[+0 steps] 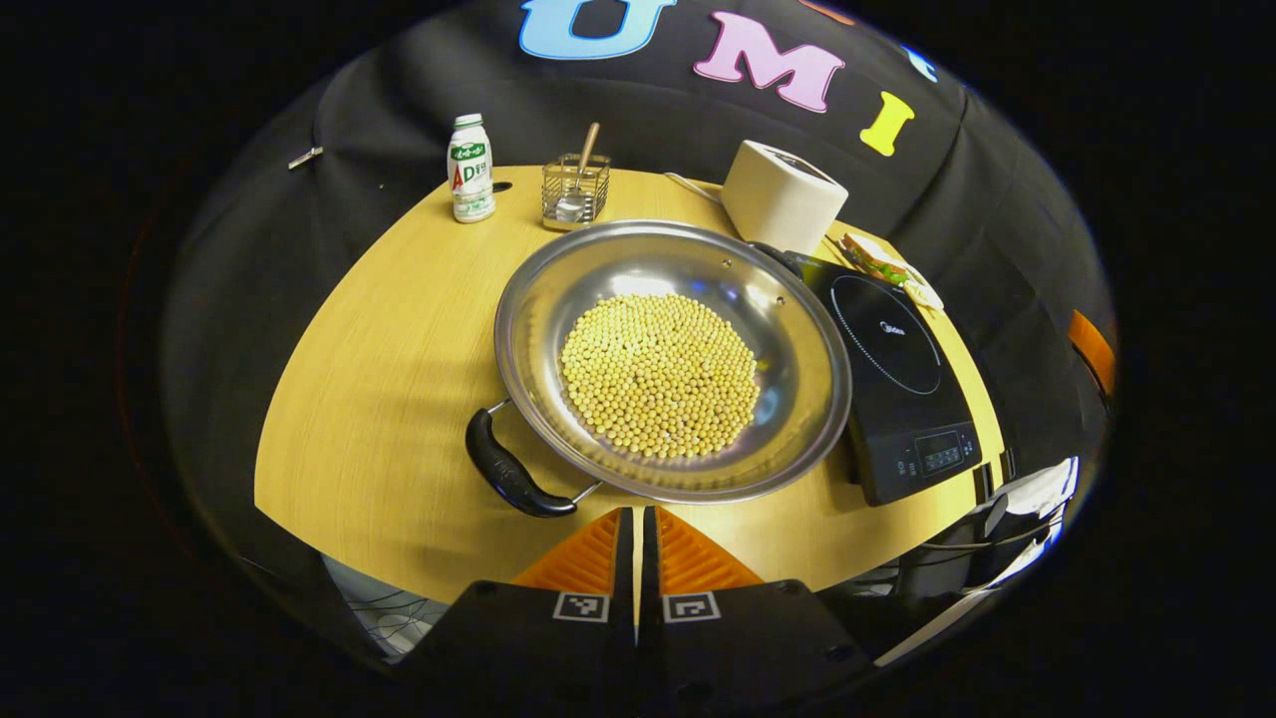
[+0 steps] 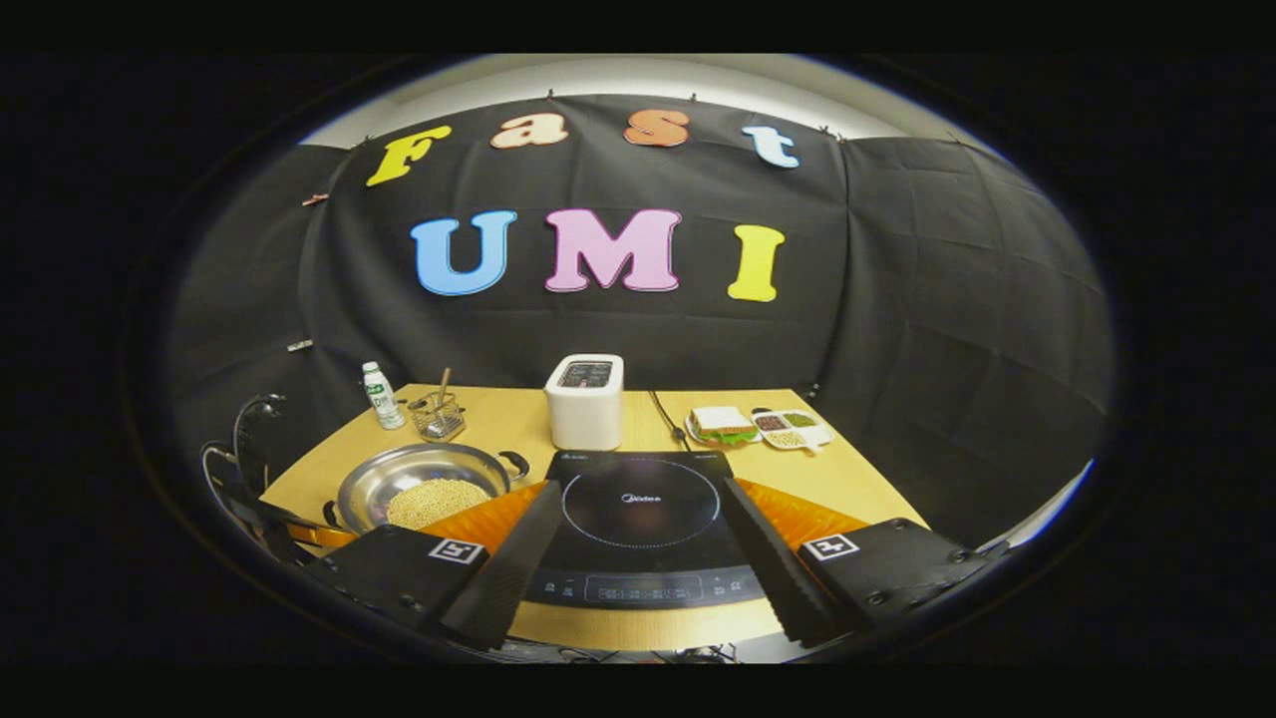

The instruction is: First push the handle of the pot to place it horizontally, then grasp the pot with both hands and set it on the induction cooktop.

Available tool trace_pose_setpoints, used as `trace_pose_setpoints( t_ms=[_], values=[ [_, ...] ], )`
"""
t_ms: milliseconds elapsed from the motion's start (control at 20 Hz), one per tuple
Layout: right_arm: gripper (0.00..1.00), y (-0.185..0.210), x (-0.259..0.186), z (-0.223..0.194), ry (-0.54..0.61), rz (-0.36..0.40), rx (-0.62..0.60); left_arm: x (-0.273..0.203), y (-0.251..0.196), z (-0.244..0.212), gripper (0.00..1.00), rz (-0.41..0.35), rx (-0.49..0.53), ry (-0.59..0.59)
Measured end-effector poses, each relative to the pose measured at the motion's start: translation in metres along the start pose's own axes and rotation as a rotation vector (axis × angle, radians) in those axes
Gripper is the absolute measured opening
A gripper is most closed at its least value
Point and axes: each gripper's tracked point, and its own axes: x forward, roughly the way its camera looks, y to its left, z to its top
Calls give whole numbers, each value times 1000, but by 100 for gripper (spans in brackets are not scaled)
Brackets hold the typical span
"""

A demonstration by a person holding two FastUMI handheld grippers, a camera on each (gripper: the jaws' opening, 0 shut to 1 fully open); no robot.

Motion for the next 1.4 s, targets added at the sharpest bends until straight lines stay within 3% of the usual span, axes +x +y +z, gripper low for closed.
trace_pose_setpoints(
  t_ms=[300,850,1400],
  values=[
    [100,-7,2,-10,29,-18,4,15,8,2,5,1,-46,32],
    [100,-4,18,-13,55,-13,1,29,49,18,5,95,-19,70],
    [100,-12,16,-18,75,-31,7,45,87,48,5,149,-91,53]
  ],
)
